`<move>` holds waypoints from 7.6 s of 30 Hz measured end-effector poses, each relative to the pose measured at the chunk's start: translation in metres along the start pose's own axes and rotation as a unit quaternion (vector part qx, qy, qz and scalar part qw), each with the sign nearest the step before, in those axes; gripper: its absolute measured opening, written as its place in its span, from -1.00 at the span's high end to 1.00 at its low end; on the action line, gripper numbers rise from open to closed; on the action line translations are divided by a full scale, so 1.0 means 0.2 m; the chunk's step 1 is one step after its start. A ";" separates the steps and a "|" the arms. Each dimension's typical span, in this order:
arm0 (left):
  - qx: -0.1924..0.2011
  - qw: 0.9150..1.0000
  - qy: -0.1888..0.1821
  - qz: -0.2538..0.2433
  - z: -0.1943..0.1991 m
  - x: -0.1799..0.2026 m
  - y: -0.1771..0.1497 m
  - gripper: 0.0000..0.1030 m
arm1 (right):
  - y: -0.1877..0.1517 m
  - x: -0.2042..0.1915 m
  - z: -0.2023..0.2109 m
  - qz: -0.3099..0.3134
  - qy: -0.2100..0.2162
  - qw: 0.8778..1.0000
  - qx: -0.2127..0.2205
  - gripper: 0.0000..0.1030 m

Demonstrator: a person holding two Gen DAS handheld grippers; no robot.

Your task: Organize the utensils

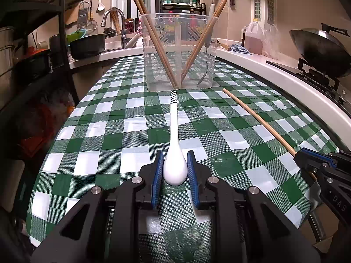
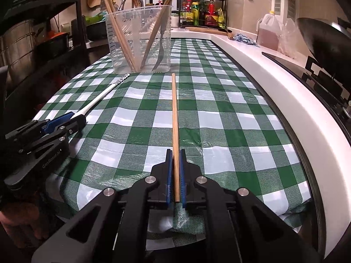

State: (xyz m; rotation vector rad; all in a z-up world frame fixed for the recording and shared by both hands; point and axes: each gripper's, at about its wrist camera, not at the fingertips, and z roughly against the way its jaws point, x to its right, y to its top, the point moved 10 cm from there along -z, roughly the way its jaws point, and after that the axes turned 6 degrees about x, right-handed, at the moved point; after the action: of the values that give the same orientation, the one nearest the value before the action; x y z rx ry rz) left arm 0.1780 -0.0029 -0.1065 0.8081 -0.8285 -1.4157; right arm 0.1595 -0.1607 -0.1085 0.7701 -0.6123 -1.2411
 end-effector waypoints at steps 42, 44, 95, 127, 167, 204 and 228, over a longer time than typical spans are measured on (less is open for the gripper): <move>0.085 0.995 -0.045 -0.003 0.28 -0.19 0.80 0.59 | 0.94 0.02 0.44 -0.016 0.045 0.986 0.157 0.90; 0.082 0.996 -0.045 -0.001 0.24 -0.20 0.81 0.59 | 0.96 0.01 0.43 -0.016 0.048 0.987 0.155 0.90; 0.104 0.992 -0.077 -0.007 0.33 -0.24 1.42 0.64 | 1.59 -0.12 0.55 0.032 0.132 0.979 0.153 0.90; 0.062 0.996 -0.064 -0.011 -0.29 -0.15 1.33 0.51 | 1.60 -0.05 -0.10 0.019 0.082 0.992 0.095 0.71; 0.037 0.997 0.014 0.069 0.29 -0.29 0.63 -0.85 | 0.86 0.07 0.31 -0.018 0.000 0.993 0.114 -0.90; 0.031 0.997 0.016 0.066 0.28 -0.27 0.60 -0.85 | 0.83 0.04 0.30 -0.012 0.002 0.994 0.105 -0.90; 0.035 0.997 0.015 0.062 0.31 -0.25 0.61 -0.85 | 0.84 0.02 0.31 -0.011 0.003 0.994 0.109 -0.90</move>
State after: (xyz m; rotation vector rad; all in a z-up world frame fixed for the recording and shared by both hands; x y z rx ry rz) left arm 0.1858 0.0478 0.0285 0.8159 -0.8946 -1.2682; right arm 0.2118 -0.1530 0.0622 0.9631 -0.7444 -1.2047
